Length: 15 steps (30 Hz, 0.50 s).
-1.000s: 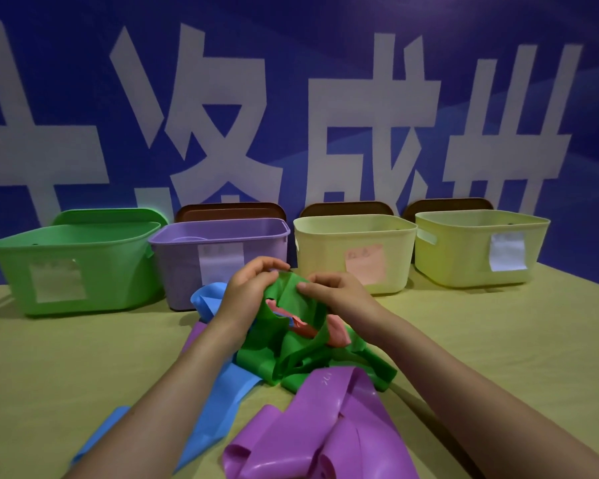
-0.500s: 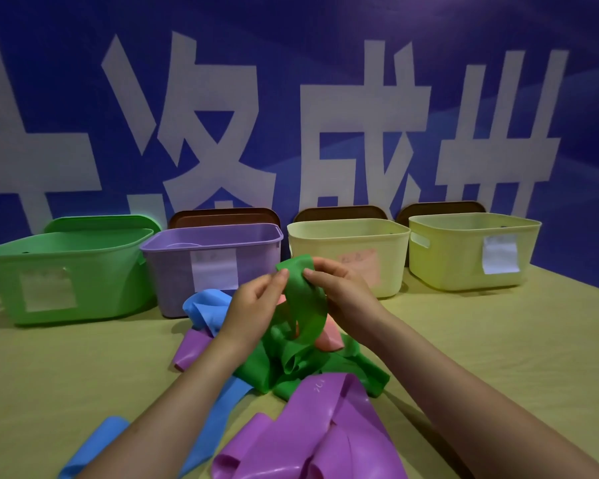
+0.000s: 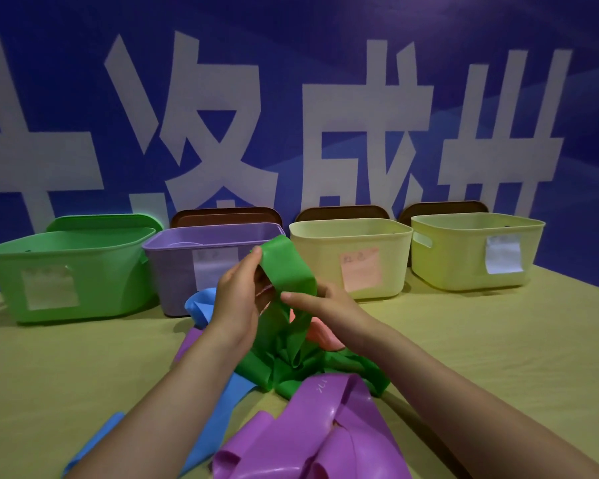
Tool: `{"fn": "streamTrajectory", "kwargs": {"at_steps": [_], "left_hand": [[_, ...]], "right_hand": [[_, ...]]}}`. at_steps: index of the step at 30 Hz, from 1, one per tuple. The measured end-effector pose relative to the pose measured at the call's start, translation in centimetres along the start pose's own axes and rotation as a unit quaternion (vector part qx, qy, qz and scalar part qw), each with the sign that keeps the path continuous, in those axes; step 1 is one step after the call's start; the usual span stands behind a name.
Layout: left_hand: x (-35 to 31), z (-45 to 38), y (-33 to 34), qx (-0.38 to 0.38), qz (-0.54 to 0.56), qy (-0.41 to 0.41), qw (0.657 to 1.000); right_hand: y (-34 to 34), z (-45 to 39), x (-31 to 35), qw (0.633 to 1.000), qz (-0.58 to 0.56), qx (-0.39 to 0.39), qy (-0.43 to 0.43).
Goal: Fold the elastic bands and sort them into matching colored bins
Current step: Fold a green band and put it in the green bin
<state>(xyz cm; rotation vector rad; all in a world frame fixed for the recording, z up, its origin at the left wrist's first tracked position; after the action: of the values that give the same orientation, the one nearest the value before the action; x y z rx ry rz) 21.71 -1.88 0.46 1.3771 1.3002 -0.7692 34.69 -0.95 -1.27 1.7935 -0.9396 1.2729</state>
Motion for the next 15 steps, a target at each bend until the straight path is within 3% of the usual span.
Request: {"fn": "streamTrajectory", "kwargs": {"at_steps": [6, 15], "left_hand": [[0.5, -1.2, -1.9, -0.046, 0.104, -0.055, 0.992], [-0.9, -1.0, -0.8, 0.032, 0.206, -0.075, 0.975]], "right_hand": [[-0.3, -0.1, 0.1, 0.999, -0.015, -0.035, -0.017], [0.6, -0.1, 0.5, 1.000, -0.006, -0.016, -0.024]]}}
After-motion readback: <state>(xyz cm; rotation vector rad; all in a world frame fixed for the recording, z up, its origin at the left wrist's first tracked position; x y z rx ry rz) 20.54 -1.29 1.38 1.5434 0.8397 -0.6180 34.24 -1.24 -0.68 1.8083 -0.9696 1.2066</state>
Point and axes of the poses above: each hand's wrist, its own z-axis away from the middle knuckle, its own y-axis out of the palm, x = y × z, the point moved 3 cm from there along -z, towards the middle knuckle, and after that the axes turned 8 degrees about -z, right-handed, at the moved point
